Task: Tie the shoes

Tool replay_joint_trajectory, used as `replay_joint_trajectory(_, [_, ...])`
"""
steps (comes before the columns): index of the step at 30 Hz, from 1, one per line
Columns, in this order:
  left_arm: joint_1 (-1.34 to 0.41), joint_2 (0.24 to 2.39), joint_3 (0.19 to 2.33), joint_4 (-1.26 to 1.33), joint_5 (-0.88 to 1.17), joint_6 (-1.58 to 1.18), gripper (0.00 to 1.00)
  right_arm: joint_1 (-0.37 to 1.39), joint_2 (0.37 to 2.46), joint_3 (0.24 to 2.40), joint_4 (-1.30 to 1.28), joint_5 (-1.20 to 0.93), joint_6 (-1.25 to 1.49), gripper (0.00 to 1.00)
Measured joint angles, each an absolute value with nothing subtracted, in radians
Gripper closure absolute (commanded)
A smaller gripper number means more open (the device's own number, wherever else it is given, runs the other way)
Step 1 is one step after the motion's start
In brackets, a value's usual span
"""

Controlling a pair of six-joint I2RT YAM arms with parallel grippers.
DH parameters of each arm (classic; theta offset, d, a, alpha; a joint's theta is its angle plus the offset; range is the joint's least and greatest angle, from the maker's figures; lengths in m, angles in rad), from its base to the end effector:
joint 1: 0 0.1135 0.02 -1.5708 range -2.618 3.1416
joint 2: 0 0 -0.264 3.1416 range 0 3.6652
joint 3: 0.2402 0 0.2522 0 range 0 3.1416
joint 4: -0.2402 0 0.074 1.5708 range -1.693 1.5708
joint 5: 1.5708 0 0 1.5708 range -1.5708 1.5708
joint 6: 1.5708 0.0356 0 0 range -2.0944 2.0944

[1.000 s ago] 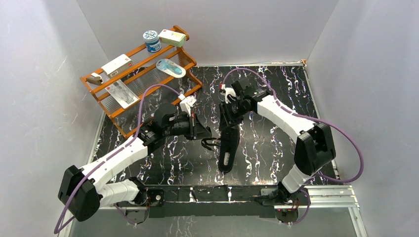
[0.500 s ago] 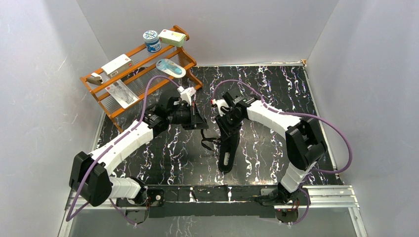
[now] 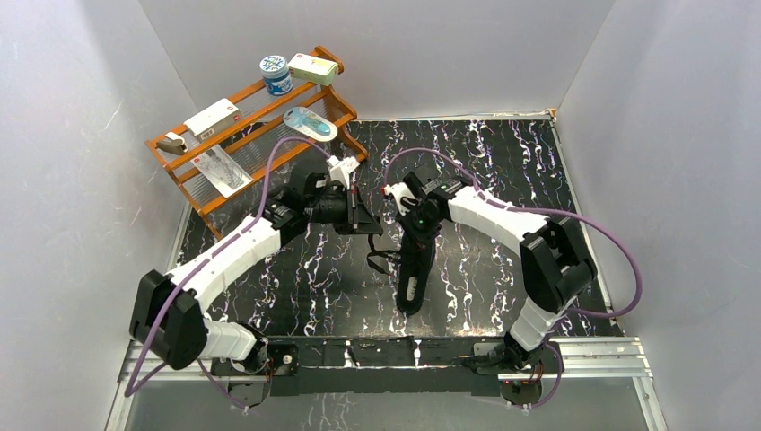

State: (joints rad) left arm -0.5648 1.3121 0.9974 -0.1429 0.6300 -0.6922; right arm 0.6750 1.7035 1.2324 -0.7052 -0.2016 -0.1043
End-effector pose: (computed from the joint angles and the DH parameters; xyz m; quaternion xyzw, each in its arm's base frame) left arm 0.2389 -0.1762 0.3045 0.1120 0.8161 -0.5081 0.2517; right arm 0.2628 0.2195 0.2169 -0.3888 0.8950 0.1496 0.1593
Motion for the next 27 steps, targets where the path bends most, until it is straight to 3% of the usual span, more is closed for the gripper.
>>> replay_joint_trajectory(14, [-0.564,1.877,1.394,-0.218,0.675,-0.64,1.0,0.677,1.444,1.11,-0.571,-0.286,-0.099,1.0])
replay_joint_trajectory(27, [-0.616,1.972,1.385,-0.215,0.925,-0.609,1.0,0.678,1.42,1.097,-0.525,-0.249,-0.07,1.0])
